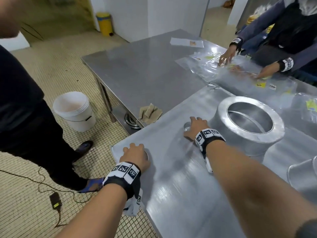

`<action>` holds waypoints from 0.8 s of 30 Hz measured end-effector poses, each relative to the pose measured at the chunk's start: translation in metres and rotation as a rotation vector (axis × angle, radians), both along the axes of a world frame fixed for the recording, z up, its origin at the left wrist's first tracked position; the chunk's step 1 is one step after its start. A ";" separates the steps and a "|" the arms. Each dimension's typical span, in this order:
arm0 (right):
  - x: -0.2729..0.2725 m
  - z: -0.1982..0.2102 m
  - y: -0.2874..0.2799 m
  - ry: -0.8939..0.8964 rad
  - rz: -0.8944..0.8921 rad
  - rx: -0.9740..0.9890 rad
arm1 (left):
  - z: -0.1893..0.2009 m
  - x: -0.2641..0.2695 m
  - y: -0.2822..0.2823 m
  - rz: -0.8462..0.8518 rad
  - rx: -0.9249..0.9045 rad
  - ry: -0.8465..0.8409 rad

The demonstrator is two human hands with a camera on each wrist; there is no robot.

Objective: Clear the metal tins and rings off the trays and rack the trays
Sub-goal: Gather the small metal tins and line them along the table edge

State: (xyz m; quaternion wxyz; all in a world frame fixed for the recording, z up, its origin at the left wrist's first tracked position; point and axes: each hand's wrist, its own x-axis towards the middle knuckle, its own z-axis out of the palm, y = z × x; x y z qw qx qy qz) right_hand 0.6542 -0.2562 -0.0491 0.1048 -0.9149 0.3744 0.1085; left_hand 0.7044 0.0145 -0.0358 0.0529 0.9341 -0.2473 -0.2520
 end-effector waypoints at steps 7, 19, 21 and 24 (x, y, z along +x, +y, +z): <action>0.009 -0.003 -0.009 0.010 0.026 0.092 | -0.003 -0.007 0.002 -0.033 -0.071 -0.007; -0.108 0.051 0.016 -0.104 0.009 0.153 | 0.022 -0.081 -0.041 -0.153 -0.136 -0.018; -0.144 0.060 0.025 -0.160 -0.011 0.127 | 0.028 -0.104 -0.053 -0.207 -0.146 -0.018; -0.208 0.067 0.039 -0.217 -0.067 0.104 | 0.035 -0.148 -0.071 -0.314 -0.164 -0.030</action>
